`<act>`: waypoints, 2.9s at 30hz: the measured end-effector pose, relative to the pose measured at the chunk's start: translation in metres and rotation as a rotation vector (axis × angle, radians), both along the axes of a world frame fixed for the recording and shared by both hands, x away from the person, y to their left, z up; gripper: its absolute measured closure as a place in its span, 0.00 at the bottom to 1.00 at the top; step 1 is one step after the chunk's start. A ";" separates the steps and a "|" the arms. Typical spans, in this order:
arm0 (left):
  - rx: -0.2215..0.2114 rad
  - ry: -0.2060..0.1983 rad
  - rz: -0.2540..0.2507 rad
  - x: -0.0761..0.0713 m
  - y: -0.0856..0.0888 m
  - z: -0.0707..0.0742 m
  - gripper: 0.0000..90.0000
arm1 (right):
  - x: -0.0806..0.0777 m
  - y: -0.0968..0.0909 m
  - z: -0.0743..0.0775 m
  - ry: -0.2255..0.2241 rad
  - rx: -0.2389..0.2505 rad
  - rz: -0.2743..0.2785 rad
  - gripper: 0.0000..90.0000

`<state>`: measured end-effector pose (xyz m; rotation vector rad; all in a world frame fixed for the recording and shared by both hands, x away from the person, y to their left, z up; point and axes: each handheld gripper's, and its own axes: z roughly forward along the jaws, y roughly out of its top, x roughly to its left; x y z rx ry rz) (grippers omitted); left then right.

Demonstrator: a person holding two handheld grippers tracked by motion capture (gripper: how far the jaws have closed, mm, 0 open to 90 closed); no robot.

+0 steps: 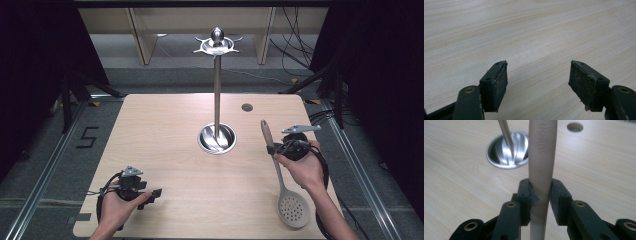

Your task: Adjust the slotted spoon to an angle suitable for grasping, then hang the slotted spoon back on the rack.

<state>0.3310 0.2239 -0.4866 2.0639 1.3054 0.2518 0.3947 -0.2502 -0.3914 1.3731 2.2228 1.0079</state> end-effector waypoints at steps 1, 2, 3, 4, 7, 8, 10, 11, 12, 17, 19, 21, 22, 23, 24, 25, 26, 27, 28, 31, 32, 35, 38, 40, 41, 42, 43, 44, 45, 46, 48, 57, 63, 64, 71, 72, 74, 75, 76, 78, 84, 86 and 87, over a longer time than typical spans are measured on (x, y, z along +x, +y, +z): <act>0.000 0.000 0.000 0.000 0.000 0.000 0.34 | 0.000 0.000 0.000 0.000 0.000 0.000 0.80; 0.000 0.000 0.000 0.000 0.000 0.000 0.34 | -0.006 -0.002 0.004 -0.061 0.020 0.025 0.80; 0.002 -0.003 -0.003 0.000 0.000 0.000 0.34 | -0.009 -0.003 0.006 -0.082 0.030 0.028 0.80; 0.005 -0.004 -0.001 0.000 0.000 0.000 0.34 | -0.011 -0.004 0.007 -0.098 0.041 0.037 0.80; 0.002 -0.003 -0.003 0.000 0.000 0.000 0.34 | -0.019 -0.005 0.012 -0.161 0.050 0.044 0.80; 0.002 -0.003 -0.003 0.000 0.000 0.000 0.34 | -0.019 -0.005 0.012 -0.161 0.050 0.044 0.80; 0.003 -0.006 -0.002 -0.001 0.000 0.000 0.34 | -0.025 -0.007 0.015 -0.222 0.061 0.046 0.80; 0.003 -0.006 -0.002 -0.001 0.000 0.000 0.34 | -0.025 -0.007 0.015 -0.222 0.061 0.046 0.80; 0.013 -0.006 0.002 -0.001 0.000 0.001 0.34 | -0.029 -0.007 0.016 -0.262 0.080 0.040 0.80; 0.012 -0.003 0.004 -0.001 0.000 0.001 0.34 | -0.037 -0.010 0.018 -0.324 0.110 0.033 0.80; 0.002 -0.005 -0.010 0.000 0.000 0.000 0.34 | -0.042 -0.011 0.020 -0.336 0.111 0.031 0.80; 0.004 -0.006 -0.009 0.000 0.000 0.000 0.34 | -0.043 -0.013 0.020 -0.372 0.106 0.054 0.80; 0.004 -0.006 -0.009 0.000 0.000 0.000 0.34 | -0.043 -0.013 0.020 -0.372 0.106 0.054 0.80; 0.007 -0.006 -0.003 0.000 -0.001 0.001 0.34 | -0.046 -0.013 0.020 -0.391 0.117 0.052 0.80; 0.007 -0.006 -0.003 0.000 -0.001 0.001 0.34 | -0.046 -0.013 0.020 -0.391 0.117 0.052 0.80; -0.015 -0.017 0.010 0.000 -0.003 0.000 0.34 | -0.050 -0.014 0.023 -0.395 0.126 0.043 0.80; -0.015 -0.017 0.010 0.000 -0.003 0.000 0.34 | -0.050 -0.014 0.023 -0.395 0.126 0.043 0.80; 0.000 -0.010 -0.006 0.001 -0.002 0.002 0.34 | -0.051 -0.016 0.027 -0.421 0.128 0.051 0.80; 0.000 -0.010 -0.006 0.001 -0.002 0.002 0.34 | -0.051 -0.016 0.027 -0.421 0.128 0.051 0.80; -0.012 -0.014 -0.011 0.003 -0.002 0.002 0.34 | -0.053 -0.022 0.035 -0.465 0.140 0.035 0.80; 0.001 -0.019 -0.002 0.003 -0.002 0.002 0.34 | -0.053 -0.023 0.037 -0.480 0.145 0.033 0.80; -0.011 -0.019 -0.015 0.003 -0.001 0.002 0.34 | -0.055 -0.024 0.041 -0.486 0.151 0.021 0.80; -0.003 -0.024 -0.013 0.001 0.000 0.003 0.34 | -0.056 -0.024 0.050 -0.525 0.161 0.011 0.80; -0.008 -0.019 -0.012 0.000 0.001 0.003 0.34 | -0.055 -0.024 0.054 -0.560 0.148 0.005 0.80; -0.008 -0.019 -0.012 0.000 0.001 0.003 0.34 | -0.055 -0.024 0.054 -0.560 0.148 0.005 0.80; -0.010 -0.022 -0.005 -0.001 0.001 0.004 0.34 | -0.055 -0.022 0.057 -0.545 0.162 0.009 0.80; -0.010 -0.023 -0.006 -0.001 0.002 0.005 0.34 | -0.053 -0.023 0.059 -0.575 0.140 0.016 0.80; -0.010 -0.023 -0.006 -0.001 0.002 0.005 0.35 | -0.053 -0.023 0.059 -0.575 0.140 0.016 0.80; -0.003 -0.026 -0.008 -0.001 0.002 0.005 0.35 | -0.053 -0.020 0.061 -0.560 0.154 0.018 0.80; -0.003 -0.026 -0.008 -0.001 0.002 0.005 0.35 | -0.053 -0.020 0.061 -0.560 0.154 0.018 0.80; -0.005 -0.021 -0.006 -0.001 0.001 0.004 0.35 | -0.052 -0.016 0.061 -0.536 0.169 0.027 0.80; -0.013 -0.026 -0.013 0.000 -0.004 0.004 0.35 | -0.049 -0.006 0.065 -0.554 0.162 0.047 0.80; -0.014 -0.036 -0.017 -0.001 0.001 0.007 0.35 | -0.046 0.006 0.074 -0.583 0.164 0.051 0.80; -0.014 -0.036 -0.017 -0.001 0.001 0.007 0.35 | -0.046 0.006 0.074 -0.583 0.164 0.051 0.80; 0.003 -0.044 -0.042 -0.001 -0.001 0.008 0.35 | -0.044 0.017 0.084 -0.590 0.177 0.049 0.80; 0.003 -0.044 -0.040 -0.001 -0.001 0.008 0.35 | -0.042 0.019 0.085 -0.597 0.178 0.054 0.80; -0.016 -0.044 -0.024 -0.002 -0.002 0.007 0.35 | -0.041 0.022 0.086 -0.587 0.192 0.057 0.80; -0.009 -0.054 -0.021 -0.002 -0.001 0.007 0.35 | -0.040 0.023 0.087 -0.593 0.183 0.052 0.80; -0.007 -0.049 -0.029 -0.002 0.000 0.008 0.35 | -0.040 0.024 0.087 -0.585 0.187 0.046 0.80; -0.009 -0.045 -0.025 -0.002 0.000 0.008 0.35 | -0.038 0.025 0.087 -0.589 0.188 0.056 0.80; -0.009 -0.051 -0.029 -0.002 0.000 0.008 0.35 | -0.036 0.031 0.090 -0.592 0.193 0.058 0.80; -0.009 -0.051 -0.029 -0.002 0.000 0.008 0.35 | -0.032 0.032 0.091 -0.608 0.182 0.063 0.80; -0.010 -0.050 -0.029 -0.002 0.000 0.008 0.35 | -0.032 0.032 0.091 -0.608 0.182 0.063 0.80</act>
